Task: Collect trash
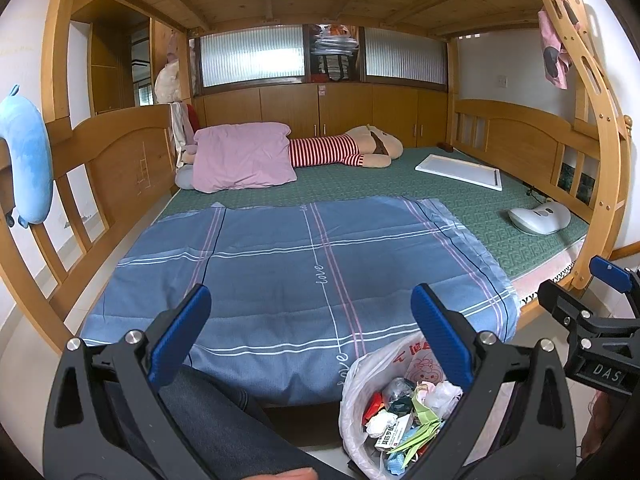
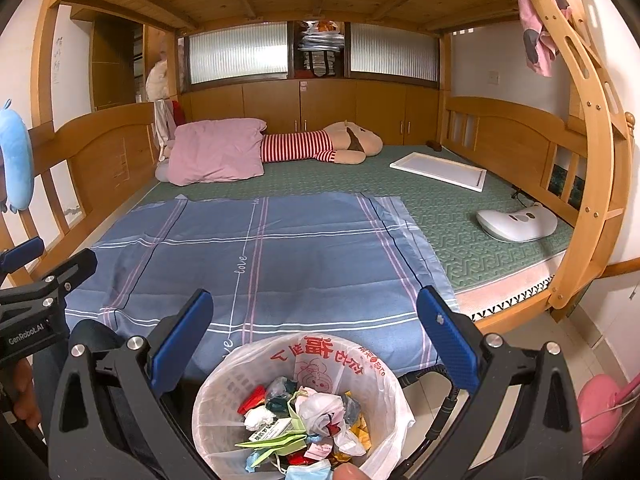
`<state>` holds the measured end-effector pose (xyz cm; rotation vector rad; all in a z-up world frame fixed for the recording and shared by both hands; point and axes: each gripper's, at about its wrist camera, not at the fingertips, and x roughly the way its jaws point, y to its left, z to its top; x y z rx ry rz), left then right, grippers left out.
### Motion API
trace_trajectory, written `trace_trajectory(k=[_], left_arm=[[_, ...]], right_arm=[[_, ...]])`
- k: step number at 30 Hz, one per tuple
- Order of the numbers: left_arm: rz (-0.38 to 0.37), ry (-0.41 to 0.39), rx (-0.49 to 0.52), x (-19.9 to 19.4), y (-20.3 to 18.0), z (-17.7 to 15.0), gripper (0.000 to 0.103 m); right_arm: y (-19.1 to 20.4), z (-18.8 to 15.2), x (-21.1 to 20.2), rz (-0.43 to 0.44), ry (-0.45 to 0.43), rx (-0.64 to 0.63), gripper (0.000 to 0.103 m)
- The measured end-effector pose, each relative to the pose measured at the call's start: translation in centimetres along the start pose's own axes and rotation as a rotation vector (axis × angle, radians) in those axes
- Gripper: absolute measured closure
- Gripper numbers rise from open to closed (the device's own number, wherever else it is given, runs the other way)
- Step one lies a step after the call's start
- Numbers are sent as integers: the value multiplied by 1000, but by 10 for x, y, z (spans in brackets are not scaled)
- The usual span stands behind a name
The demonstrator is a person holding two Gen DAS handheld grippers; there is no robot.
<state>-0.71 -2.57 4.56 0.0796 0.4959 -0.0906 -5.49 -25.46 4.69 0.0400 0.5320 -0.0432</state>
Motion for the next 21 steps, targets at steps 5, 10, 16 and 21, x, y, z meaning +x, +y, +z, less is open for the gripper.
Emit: trace_trajectory(k=[5,10,16,21], left_arm=[[0,0,1,0,-1,0,3],[-4,6,4,1,-2,-1,3],[-3,4,4,0,-4,-1,3],[-1,3,2,0,-3,0,3]], right_arm=[[0,0,0,-2,-1,-3,3],[0,0,-1,-2,-2,-4,3],[-3,0,0,-2,-2,-3,3],[-4,1,0,0,2,-5,3]])
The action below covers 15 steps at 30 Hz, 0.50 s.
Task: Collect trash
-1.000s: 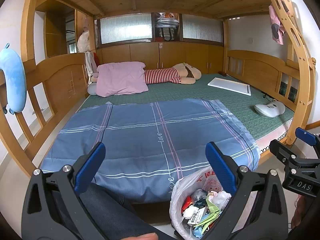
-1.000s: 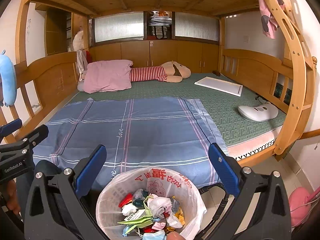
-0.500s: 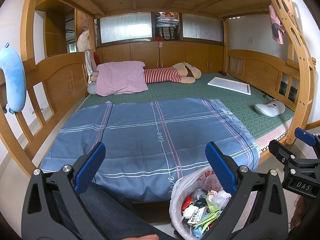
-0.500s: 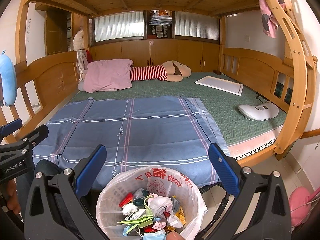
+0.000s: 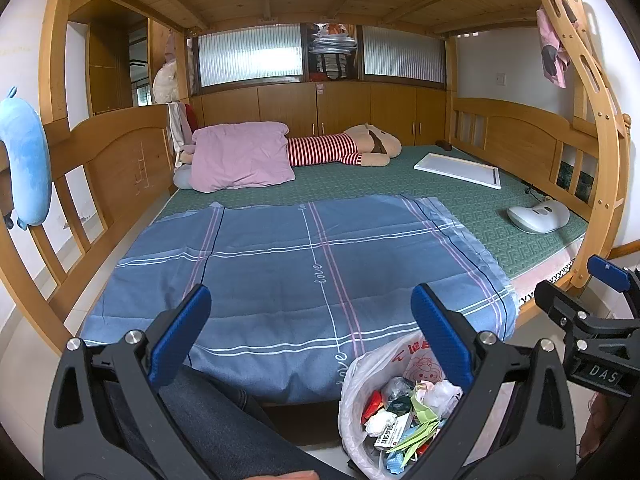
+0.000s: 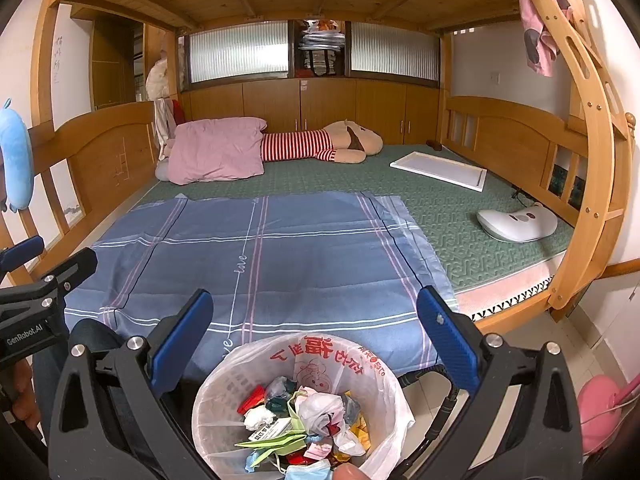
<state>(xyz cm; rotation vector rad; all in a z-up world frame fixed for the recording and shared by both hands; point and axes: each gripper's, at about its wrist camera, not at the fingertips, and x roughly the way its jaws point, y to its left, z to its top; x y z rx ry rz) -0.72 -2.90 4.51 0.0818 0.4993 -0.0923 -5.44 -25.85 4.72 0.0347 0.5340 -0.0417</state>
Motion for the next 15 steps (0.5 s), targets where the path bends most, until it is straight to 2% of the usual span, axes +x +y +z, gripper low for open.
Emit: trace_trajectory(k=[15], left_arm=[[-5,1,0,2,2,0,3]], right_arm=[[1,-1,4,6,15,-1,3]])
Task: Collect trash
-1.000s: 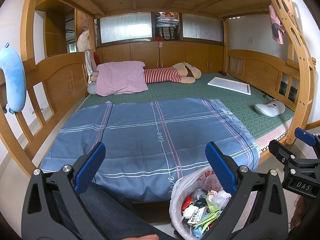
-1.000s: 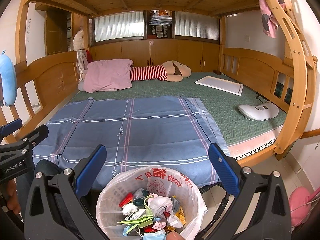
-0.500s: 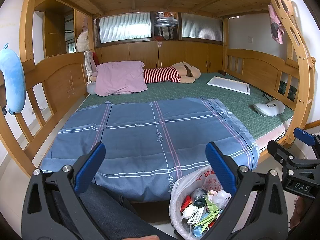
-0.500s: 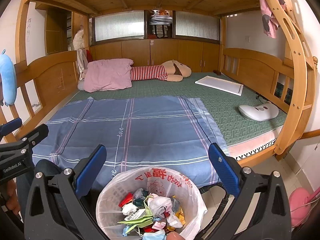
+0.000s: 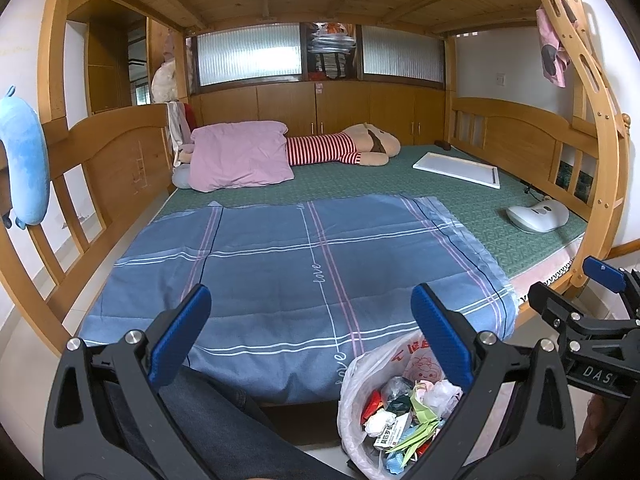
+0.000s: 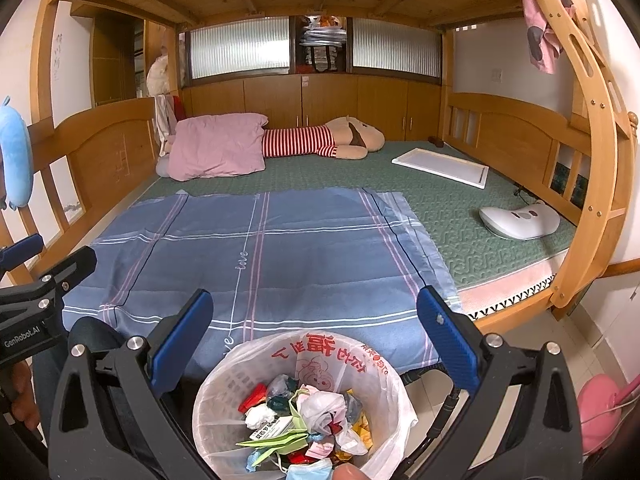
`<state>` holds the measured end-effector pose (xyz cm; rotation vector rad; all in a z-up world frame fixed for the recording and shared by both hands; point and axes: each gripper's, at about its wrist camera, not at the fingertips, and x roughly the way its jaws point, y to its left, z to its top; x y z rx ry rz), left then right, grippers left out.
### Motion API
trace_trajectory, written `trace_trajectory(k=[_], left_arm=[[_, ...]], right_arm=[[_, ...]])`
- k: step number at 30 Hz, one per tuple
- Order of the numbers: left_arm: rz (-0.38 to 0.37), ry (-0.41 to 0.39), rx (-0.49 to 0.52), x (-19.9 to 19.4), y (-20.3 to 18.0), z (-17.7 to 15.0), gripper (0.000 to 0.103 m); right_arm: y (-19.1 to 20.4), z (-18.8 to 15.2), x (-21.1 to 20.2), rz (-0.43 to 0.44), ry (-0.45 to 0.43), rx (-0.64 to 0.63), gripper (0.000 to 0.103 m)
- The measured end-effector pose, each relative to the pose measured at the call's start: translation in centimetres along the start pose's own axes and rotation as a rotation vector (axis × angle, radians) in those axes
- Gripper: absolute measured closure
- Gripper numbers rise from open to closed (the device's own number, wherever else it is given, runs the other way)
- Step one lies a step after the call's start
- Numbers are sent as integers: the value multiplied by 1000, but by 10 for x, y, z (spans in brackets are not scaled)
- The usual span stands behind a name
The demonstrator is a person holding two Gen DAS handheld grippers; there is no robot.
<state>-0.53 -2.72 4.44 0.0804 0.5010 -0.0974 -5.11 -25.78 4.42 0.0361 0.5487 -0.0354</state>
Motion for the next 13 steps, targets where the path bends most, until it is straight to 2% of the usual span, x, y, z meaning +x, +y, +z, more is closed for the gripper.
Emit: trace_trajectory(k=[5,13], left_arm=[[17,-21,-4,-2,3,0,3],[12,15,-16,18,12,-1,3]], right_arm=[[-1,0,5,5,5,-3,3],[0,-3,19,17,27,7,3]])
